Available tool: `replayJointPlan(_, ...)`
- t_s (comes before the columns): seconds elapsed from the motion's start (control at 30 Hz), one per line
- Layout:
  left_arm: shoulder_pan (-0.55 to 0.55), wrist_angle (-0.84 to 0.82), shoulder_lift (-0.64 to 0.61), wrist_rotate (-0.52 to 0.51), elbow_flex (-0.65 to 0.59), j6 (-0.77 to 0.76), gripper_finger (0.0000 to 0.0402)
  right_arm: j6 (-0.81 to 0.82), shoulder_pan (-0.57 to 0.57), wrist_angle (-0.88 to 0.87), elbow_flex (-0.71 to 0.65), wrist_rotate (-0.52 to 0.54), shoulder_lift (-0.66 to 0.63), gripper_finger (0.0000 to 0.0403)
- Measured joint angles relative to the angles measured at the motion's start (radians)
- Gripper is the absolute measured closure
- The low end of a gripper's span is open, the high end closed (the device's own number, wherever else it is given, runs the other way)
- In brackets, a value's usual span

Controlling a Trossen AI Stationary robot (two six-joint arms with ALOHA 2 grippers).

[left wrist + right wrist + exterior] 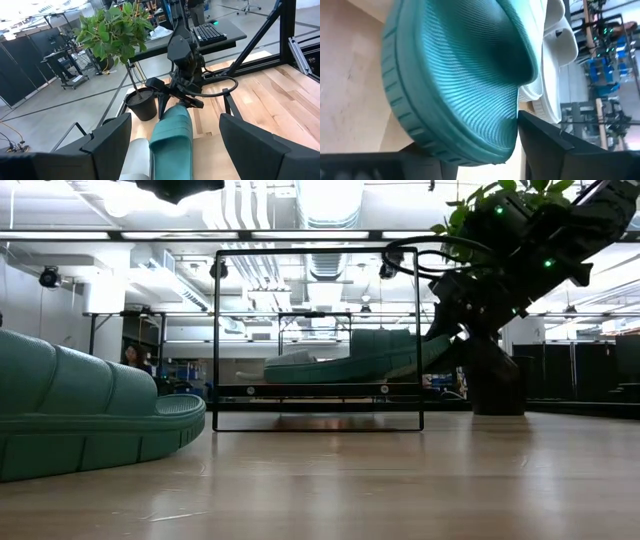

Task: Pick and place slides into the shelf
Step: Put the left green slipper on the shelf

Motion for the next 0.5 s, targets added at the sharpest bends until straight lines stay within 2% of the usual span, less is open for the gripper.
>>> replayJointPlan(0.13,0.000,-0.001,0.004,0.000,0.000,-0.001,0.0116,0.104,0.001,-0.092,0.038,-0.004,0.000,0.0217)
replayJointPlan(0.3,0.000,0.000,0.005,0.000,0.000,-0.001,0.0116,0.278,-0.006,-0.346,0.135,-0.062,0.000,0.0217)
replayJointPlan(0.5,0.001,0.001,0.006,0.000,0.001,-0.001,0.0116,0.306,-0.006,-0.435,0.204,-0.079,0.000,0.0215)
